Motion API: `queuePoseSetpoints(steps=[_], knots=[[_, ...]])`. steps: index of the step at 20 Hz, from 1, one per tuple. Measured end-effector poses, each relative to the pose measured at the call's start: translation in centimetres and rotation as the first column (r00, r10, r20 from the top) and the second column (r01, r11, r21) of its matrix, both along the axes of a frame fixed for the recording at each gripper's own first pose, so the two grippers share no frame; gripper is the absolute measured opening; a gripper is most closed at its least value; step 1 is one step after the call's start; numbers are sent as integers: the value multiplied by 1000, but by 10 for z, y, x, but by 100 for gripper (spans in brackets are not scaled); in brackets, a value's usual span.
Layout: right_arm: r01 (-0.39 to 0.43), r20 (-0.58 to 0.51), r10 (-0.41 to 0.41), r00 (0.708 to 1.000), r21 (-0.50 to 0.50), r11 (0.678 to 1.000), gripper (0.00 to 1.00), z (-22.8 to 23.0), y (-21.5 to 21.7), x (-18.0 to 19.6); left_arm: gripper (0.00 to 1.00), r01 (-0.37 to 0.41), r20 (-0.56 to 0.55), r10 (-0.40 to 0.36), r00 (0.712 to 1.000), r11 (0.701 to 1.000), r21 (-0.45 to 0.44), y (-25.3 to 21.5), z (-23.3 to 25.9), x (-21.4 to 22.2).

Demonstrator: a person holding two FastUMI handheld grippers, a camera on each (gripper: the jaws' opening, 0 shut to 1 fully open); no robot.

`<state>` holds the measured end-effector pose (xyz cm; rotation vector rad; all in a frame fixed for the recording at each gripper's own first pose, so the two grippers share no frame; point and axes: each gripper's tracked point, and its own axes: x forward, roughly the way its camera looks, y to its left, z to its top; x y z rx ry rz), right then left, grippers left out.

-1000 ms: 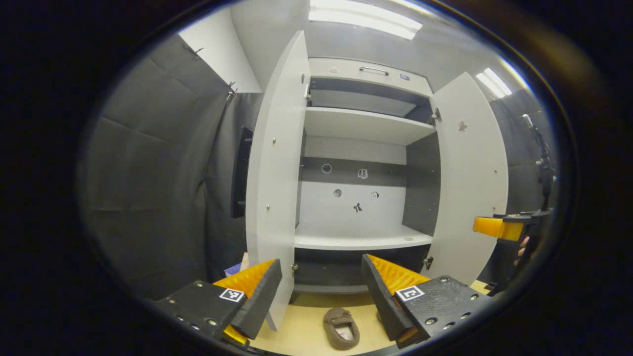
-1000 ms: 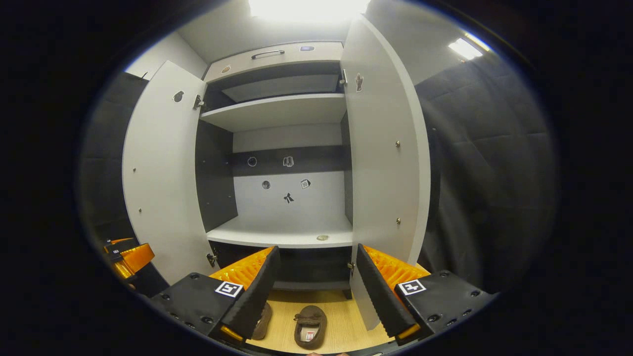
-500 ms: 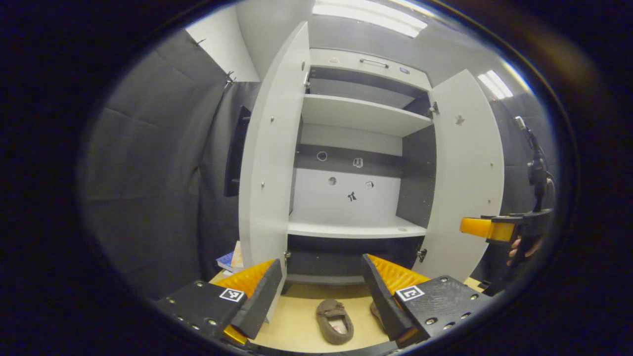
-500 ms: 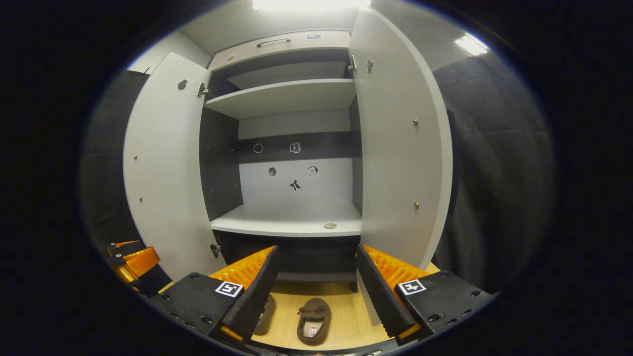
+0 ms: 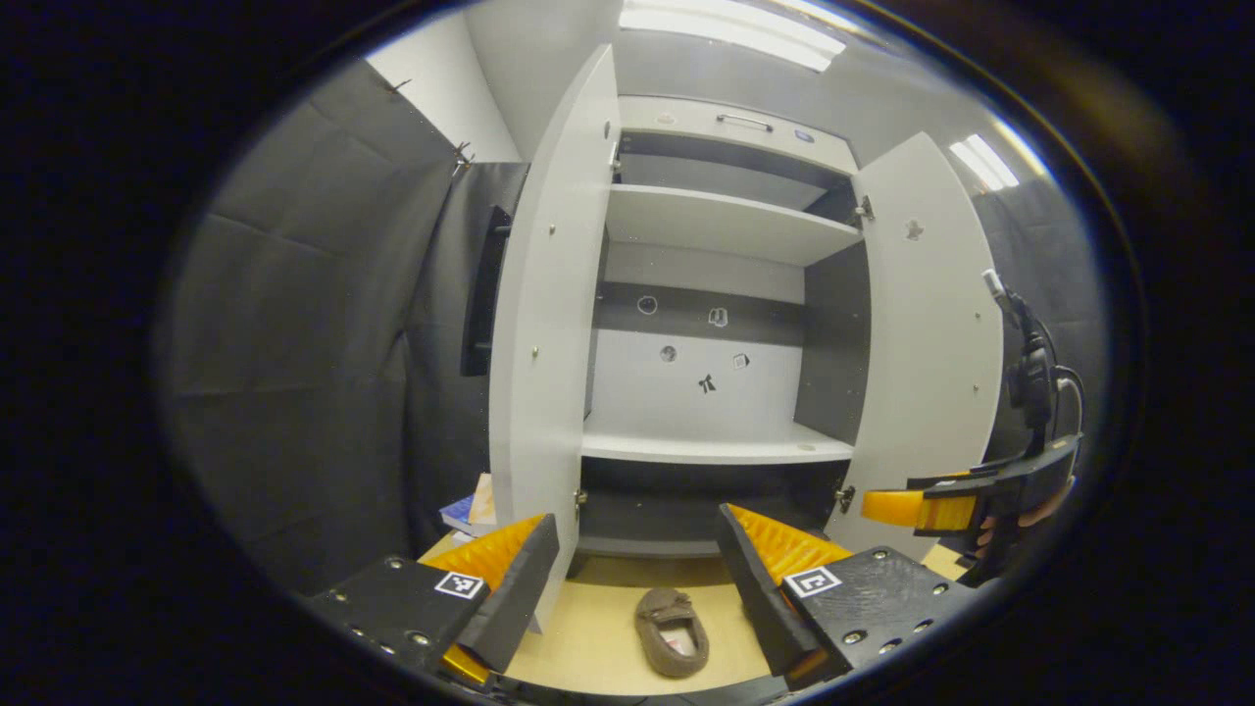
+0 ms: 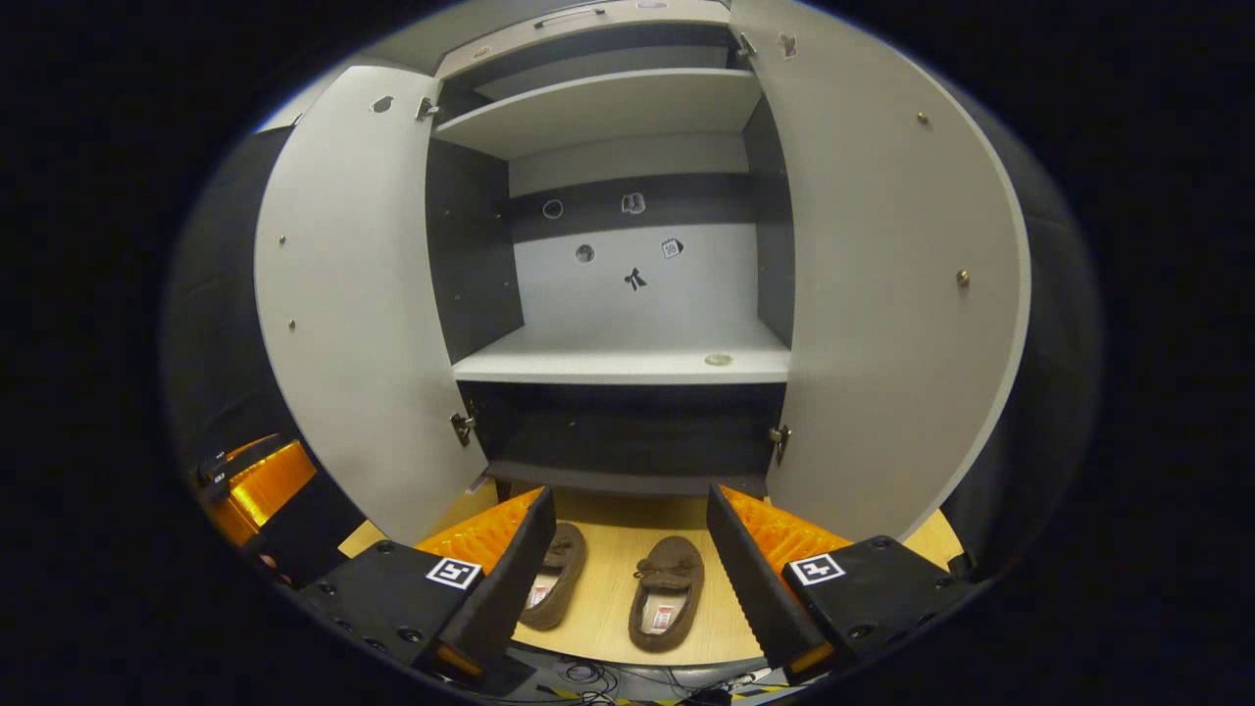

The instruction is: Grab one shoe with the right hand and put it into the shoe cabinet, grab the other shoe with the left hand and put it into the shoe cabinet; then close the right door with the right hand and the left door with the left hand.

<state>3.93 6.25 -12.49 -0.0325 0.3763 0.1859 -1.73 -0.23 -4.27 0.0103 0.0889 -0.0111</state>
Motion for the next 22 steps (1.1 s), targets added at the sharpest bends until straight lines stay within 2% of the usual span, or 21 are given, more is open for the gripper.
queuePoseSetpoints(steps=[4,7,10,11,12,14,18,22], knots=[[-31,-113,28,993,-22,999,98,-54,13,8,94,5,-18,-5,1000,1000,19,-2,-9,-5],[-42,-207,44,977,11,999,98,-95,24,16,94,21,-43,-20,999,1000,22,-9,-22,-4],[-27,-306,30,952,15,1000,98,-138,26,24,94,35,-49,-35,998,999,16,-14,-28,-5],[-14,-344,22,939,24,1000,98,-153,26,27,97,37,-52,-37,998,999,15,-15,-31,-6],[-6,-380,22,925,44,999,98,-166,28,27,94,36,-57,-35,998,999,15,-15,-35,-7],[11,-458,20,889,65,998,98,-191,30,26,94,24,-74,-23,997,1000,14,-14,-44,-8],[11,-507,-21,862,-23,1000,98,-235,18,38,94,10,-101,-9,995,1000,7,-14,-59,-9],[-39,-493,-21,870,-111,993,98,-258,15,53,94,-11,-124,16,992,999,40,-6,-72,-14]])
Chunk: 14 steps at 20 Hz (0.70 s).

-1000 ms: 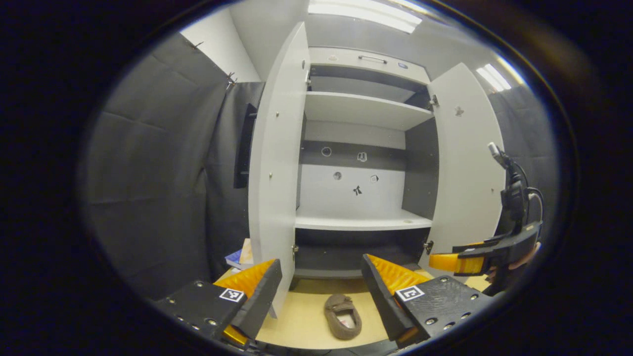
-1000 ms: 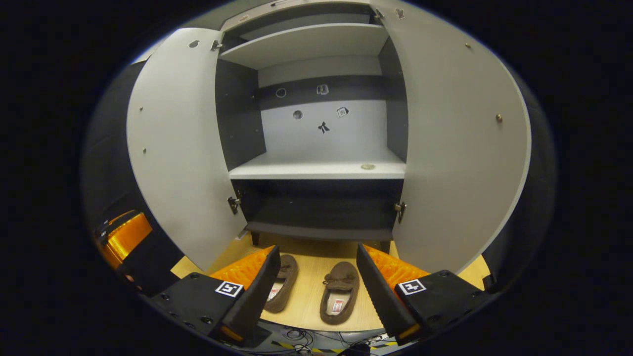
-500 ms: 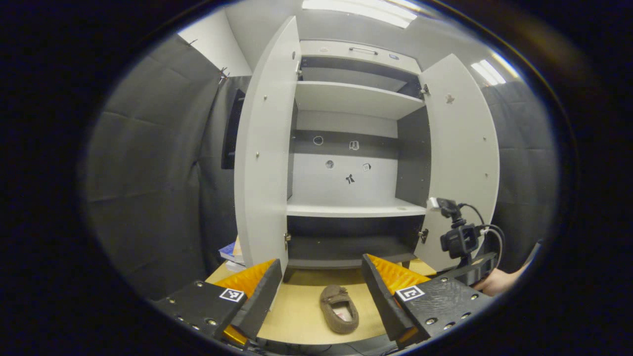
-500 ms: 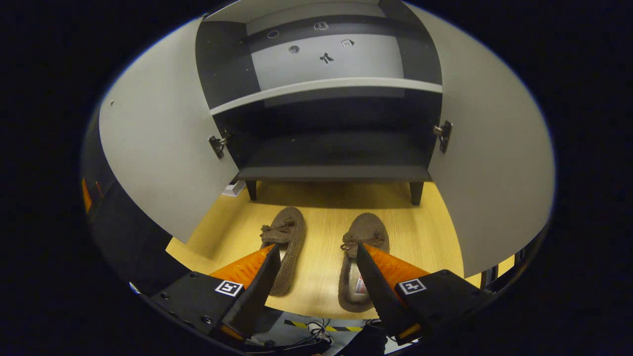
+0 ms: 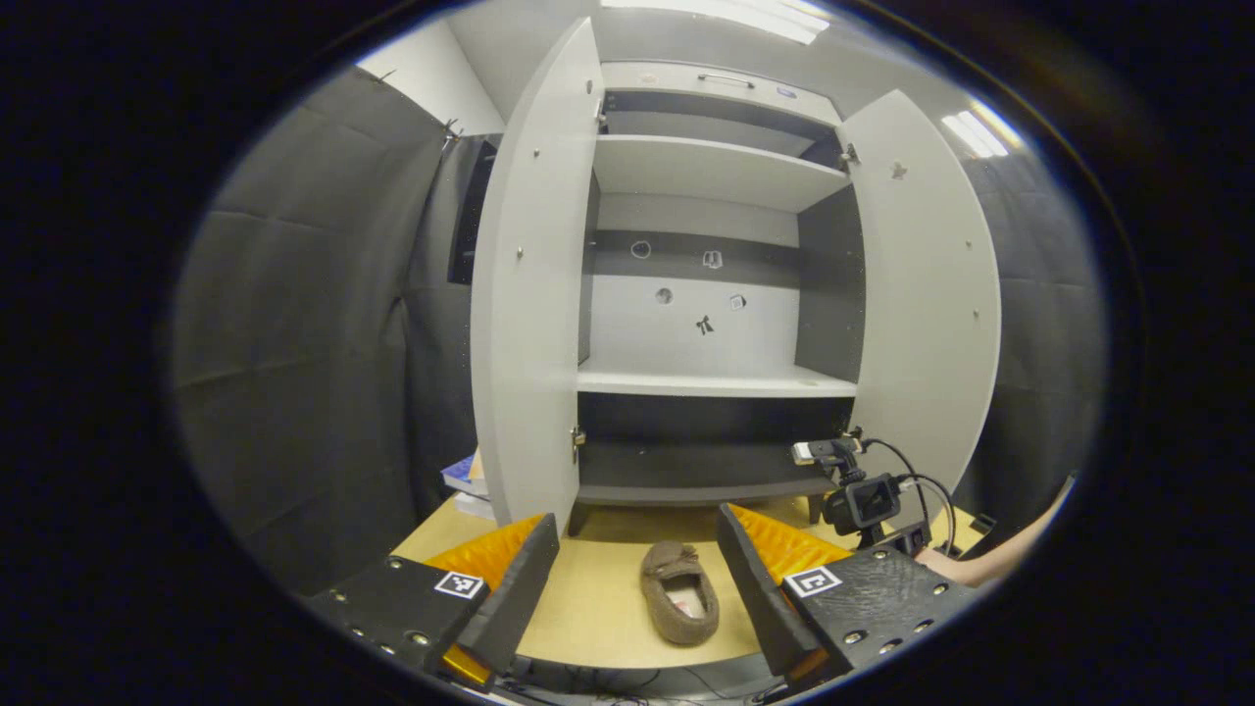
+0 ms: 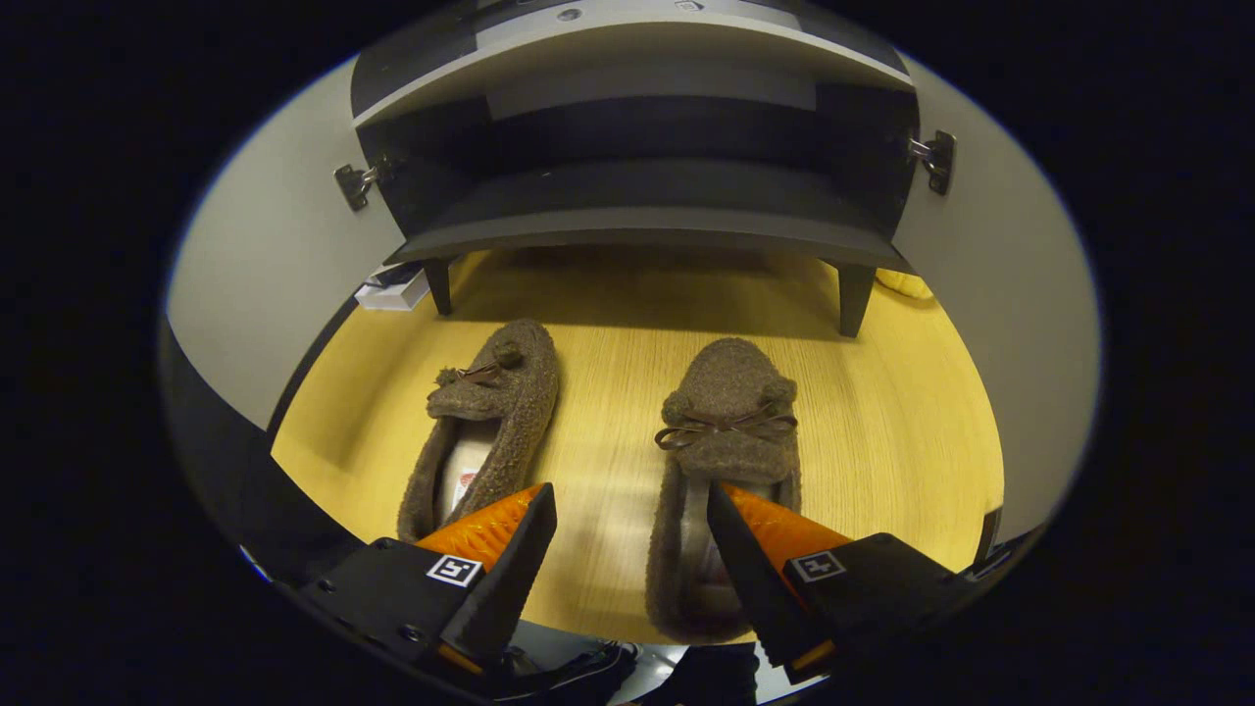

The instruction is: Grab one shoe with the right hand and put it into the shoe cabinet, grab the other shoe with the left hand and put it into the shoe cabinet; then close the right door with the right hand and the left door with the left hand.

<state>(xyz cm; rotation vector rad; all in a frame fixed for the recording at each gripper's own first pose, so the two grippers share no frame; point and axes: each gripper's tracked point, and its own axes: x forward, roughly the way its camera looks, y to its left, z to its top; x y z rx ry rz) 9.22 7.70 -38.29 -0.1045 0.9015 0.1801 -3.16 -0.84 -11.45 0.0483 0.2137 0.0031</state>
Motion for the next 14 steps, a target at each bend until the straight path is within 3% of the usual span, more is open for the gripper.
queuePoseSetpoints(steps=[6,8,11,12,14], knots=[[-10,-20,7,1000,-126,992,93,-35,-15,19,94,-37,-46,37,998,999,19,16,-15,-12],[-27,-5,27,1000,-214,977,84,-39,-25,23,94,-45,-51,47,998,998,34,19,-13,-13],[-39,4,42,999,-294,955,39,-39,-35,23,94,-51,-53,53,997,998,42,20,-13,-14],[-44,5,47,999,-293,955,34,-39,-35,24,94,-49,-52,51,997,998,40,19,-11,-13],[-41,-1,42,999,-304,952,34,-37,-38,25,95,-40,-46,42,998,998,42,15,-8,-10]])
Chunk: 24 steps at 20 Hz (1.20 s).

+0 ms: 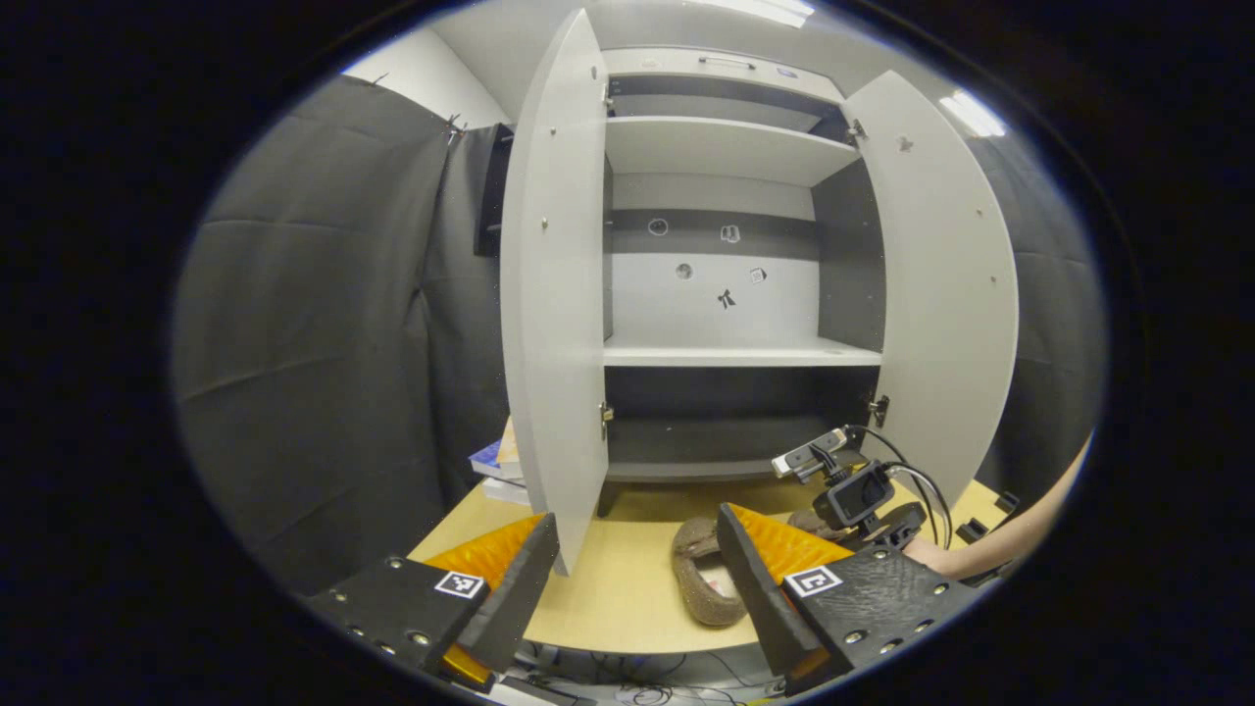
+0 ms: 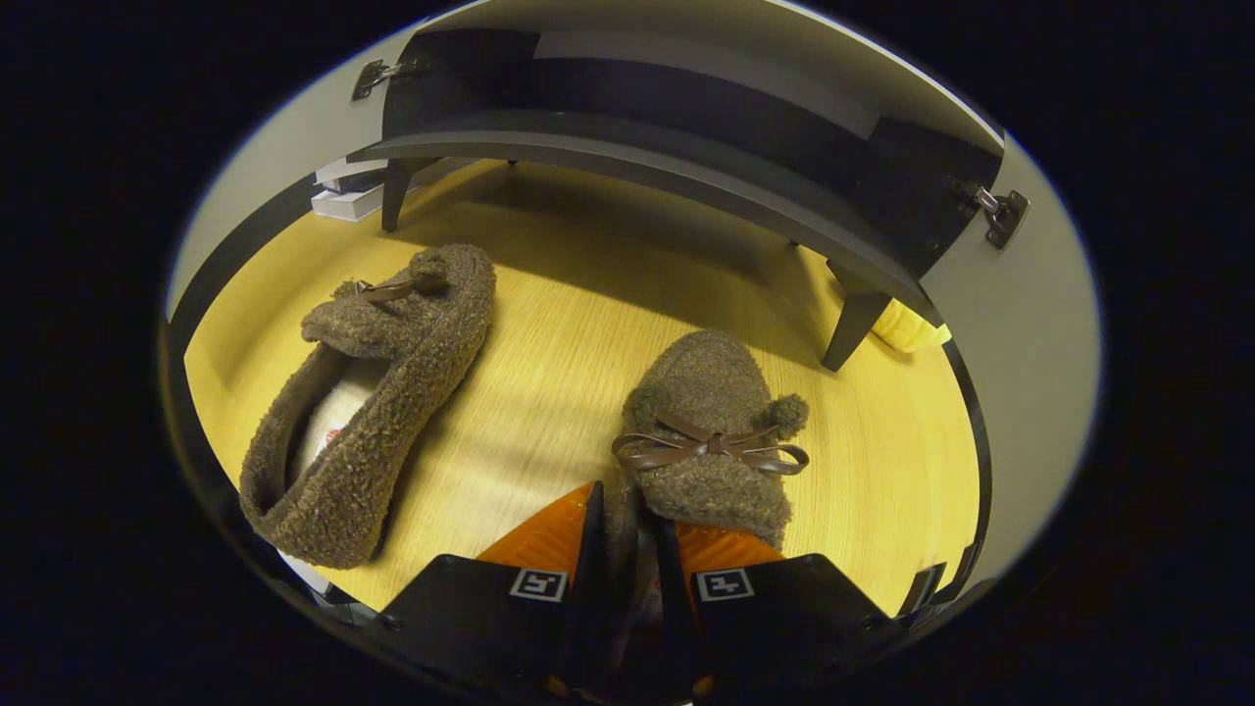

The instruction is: Grab one shoe with the right hand and put it into the shoe cabinet, grab the other shoe with the left hand and put it into the shoe cabinet; then close the right door with the right hand and the left door with the left hand.

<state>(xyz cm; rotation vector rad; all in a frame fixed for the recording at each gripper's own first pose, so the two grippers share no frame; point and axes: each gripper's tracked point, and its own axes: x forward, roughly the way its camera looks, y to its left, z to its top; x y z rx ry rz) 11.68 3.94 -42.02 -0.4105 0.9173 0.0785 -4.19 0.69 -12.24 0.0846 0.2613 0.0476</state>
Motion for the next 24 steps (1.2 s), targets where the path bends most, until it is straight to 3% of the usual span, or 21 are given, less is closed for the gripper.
queuePoseSetpoints(steps=[2,3,5,9,14,24], knots=[[2,-18,-2,1000,26,1000,14,-1,-1,1,94,12,9,-12,1000,1000,9,-5,5,0],[1,-27,0,1000,48,999,17,0,0,0,94,19,14,-19,1000,1000,13,-6,7,0],[-4,-70,9,998,75,997,4,3,-5,-8,94,31,18,-32,999,999,18,-8,10,0],[20,-52,-14,999,122,992,4,27,-12,-15,94,64,25,-66,998,996,62,-11,14,0],[57,-40,-49,998,219,974,4,60,-6,-35,94,94,15,-95,995,995,40,-11,10,0],[0,68,-28,997,385,923,4,185,27,-85,94,174,-10,-174,985,985,-19,-34,5,16]])
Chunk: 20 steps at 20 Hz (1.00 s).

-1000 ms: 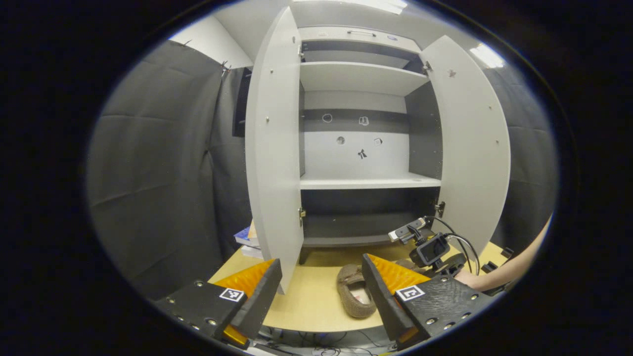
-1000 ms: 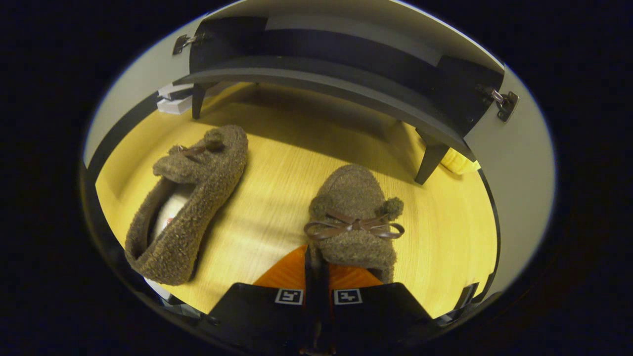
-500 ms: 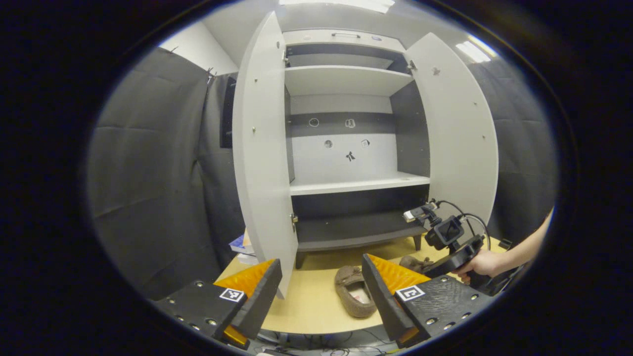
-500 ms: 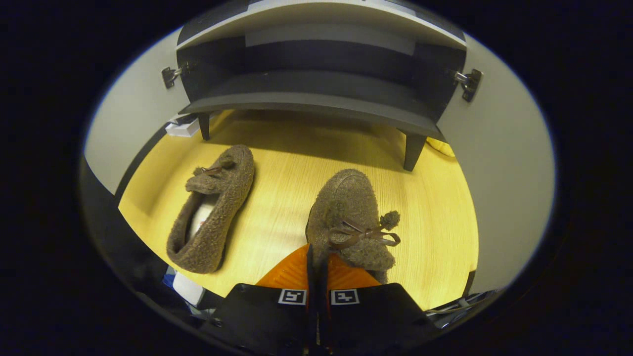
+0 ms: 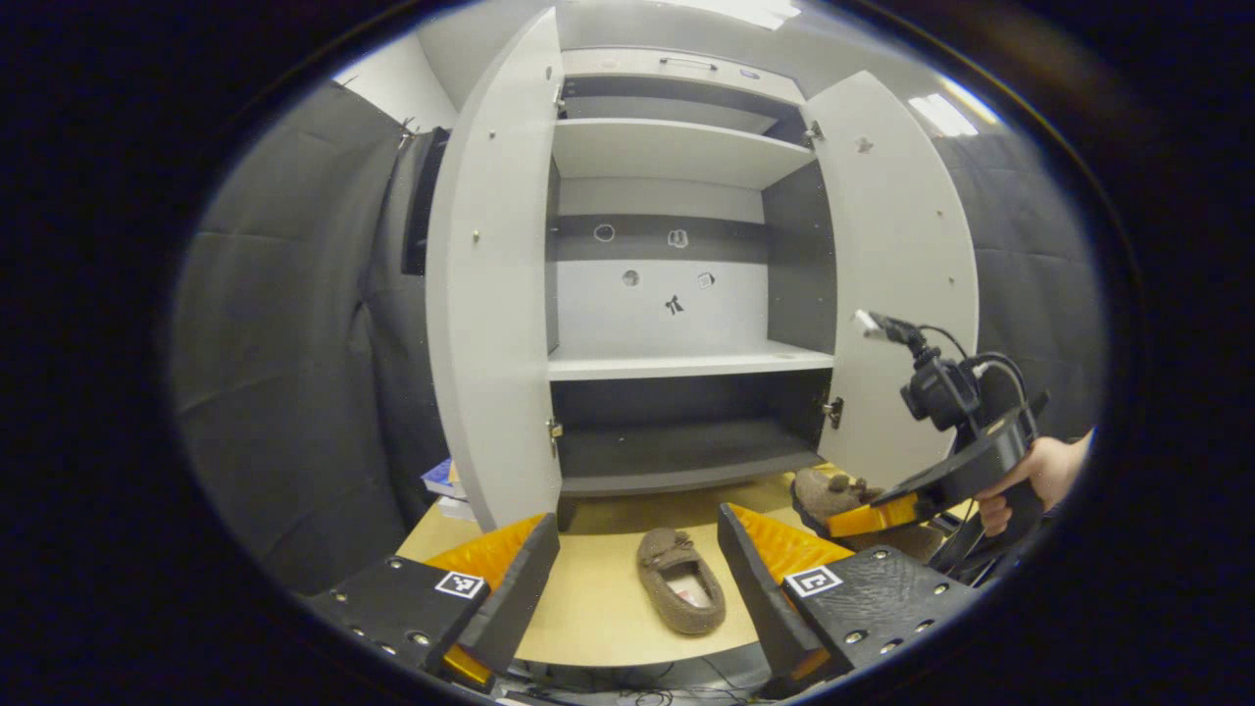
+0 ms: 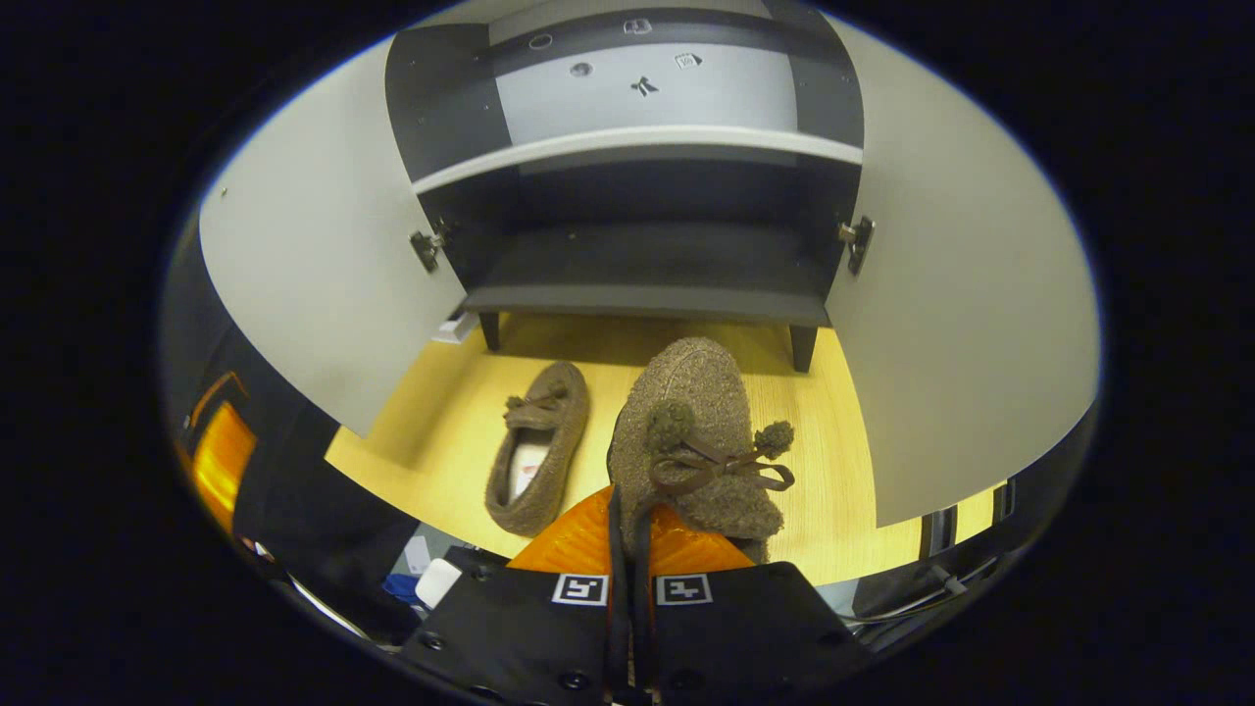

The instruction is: Grab one shoe with the right hand and put it into the shoe cabinet, grab the other shoe with the left hand and put it into the shoe cabinet; then close the right door with the right hand and the left door with the left hand.

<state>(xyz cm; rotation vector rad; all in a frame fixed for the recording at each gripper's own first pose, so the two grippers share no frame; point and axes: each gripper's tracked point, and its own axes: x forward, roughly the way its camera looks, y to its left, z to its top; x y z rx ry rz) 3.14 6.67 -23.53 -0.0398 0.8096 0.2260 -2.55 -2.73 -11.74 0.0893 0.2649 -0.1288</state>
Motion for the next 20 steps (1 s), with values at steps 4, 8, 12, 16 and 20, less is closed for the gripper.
queuePoseSetpoints(steps=[4,8,12,16,20], knots=[[-13,91,8,996,54,998,4,65,9,18,94,26,-27,-27,999,999,-36,-21,-5,7],[-47,180,27,983,106,993,4,124,20,52,94,38,-18,-38,999,999,-24,-27,3,22],[-100,278,60,959,132,986,4,169,33,99,94,8,-20,-8,1000,1000,-17,-25,11,34],[-102,352,41,935,156,983,4,194,40,158,94,-43,-13,43,999,999,-3,-18,18,41],[-129,415,43,909,182,975,4,221,52,203,96,-65,-13,65,998,997,41,-10,25,52]])
